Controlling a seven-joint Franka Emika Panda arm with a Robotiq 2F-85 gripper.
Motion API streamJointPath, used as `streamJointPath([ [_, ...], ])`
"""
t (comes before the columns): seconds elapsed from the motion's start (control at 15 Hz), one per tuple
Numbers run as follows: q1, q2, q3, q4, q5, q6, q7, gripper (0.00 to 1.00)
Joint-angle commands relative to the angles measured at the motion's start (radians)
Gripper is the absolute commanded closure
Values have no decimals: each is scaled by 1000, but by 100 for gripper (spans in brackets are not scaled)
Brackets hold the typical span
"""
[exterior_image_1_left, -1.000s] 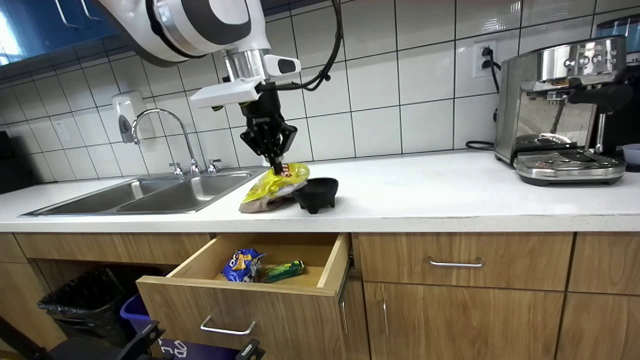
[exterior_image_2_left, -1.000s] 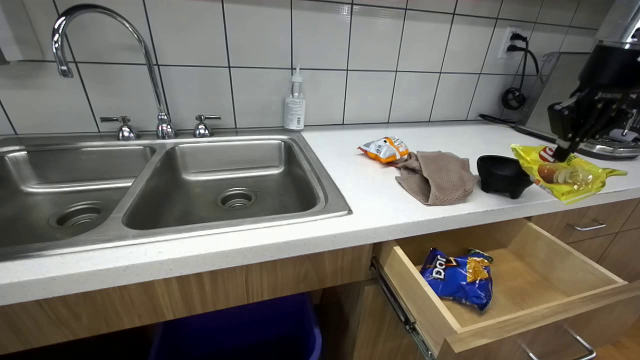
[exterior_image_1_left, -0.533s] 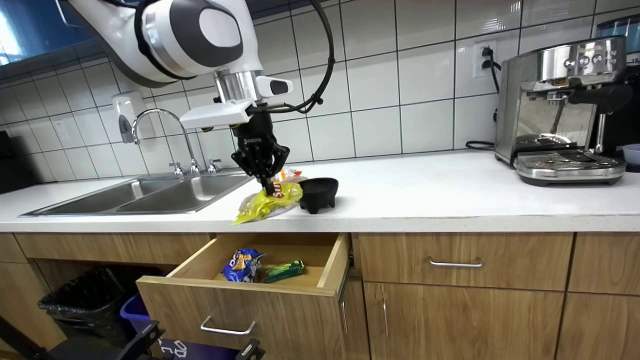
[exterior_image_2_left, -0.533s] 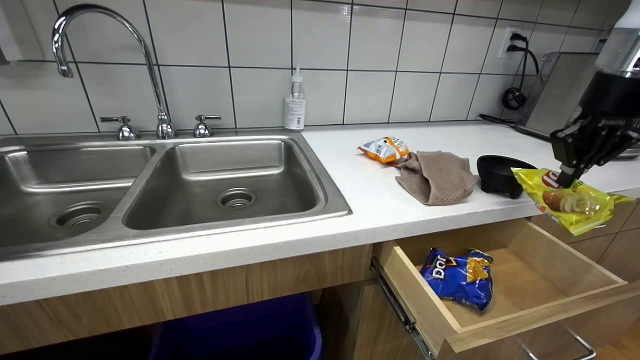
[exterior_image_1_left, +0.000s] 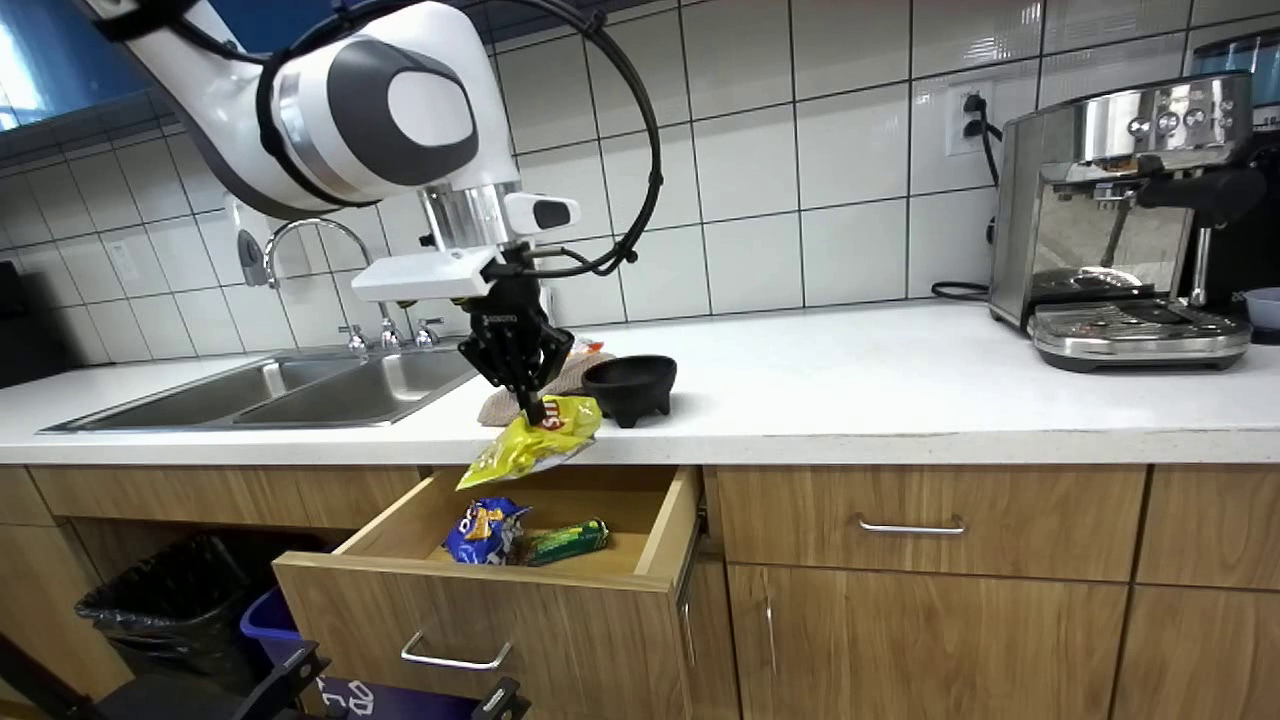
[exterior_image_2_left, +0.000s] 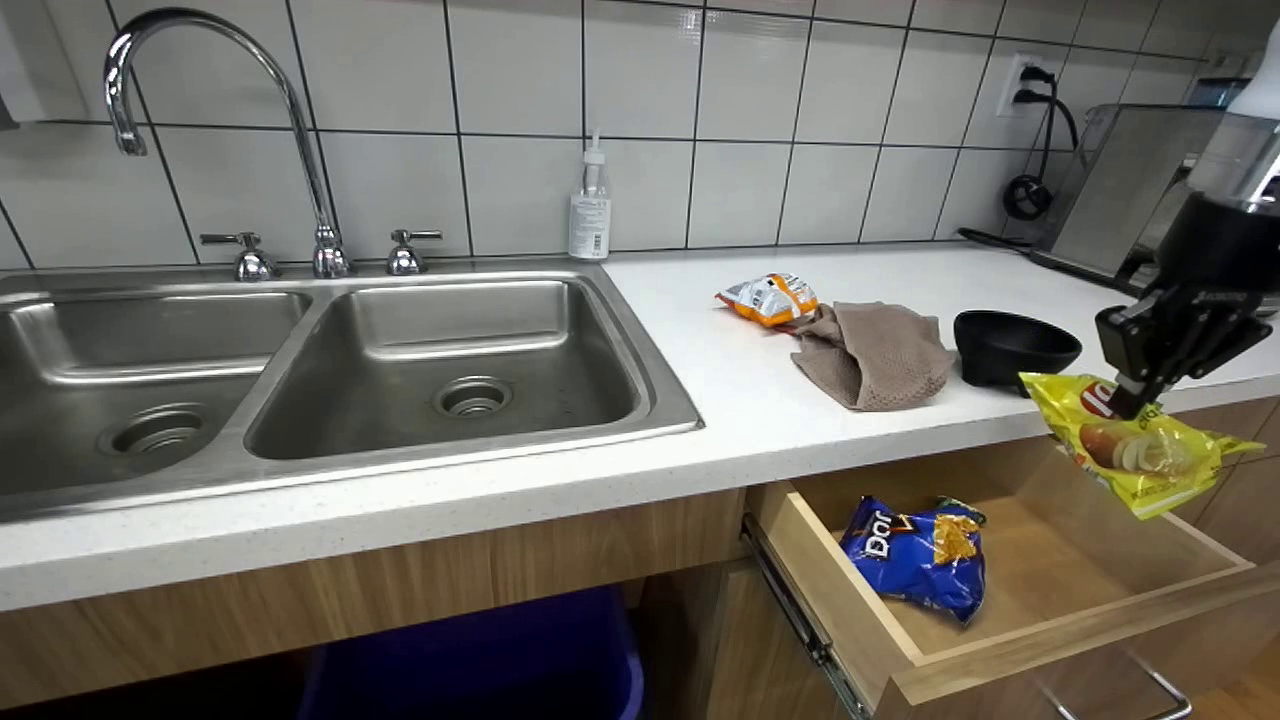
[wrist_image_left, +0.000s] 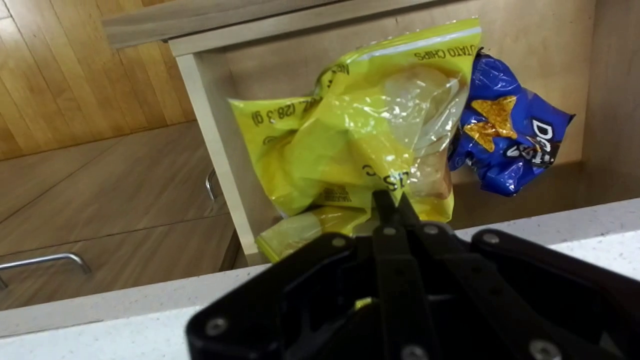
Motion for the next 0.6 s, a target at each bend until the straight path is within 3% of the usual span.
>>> streamJointPath([
  [0.0, -13, 44, 26, -10, -23, 64, 63, 100],
  [0.53, -18, 186, 18, 18, -99, 140, 174, 100],
])
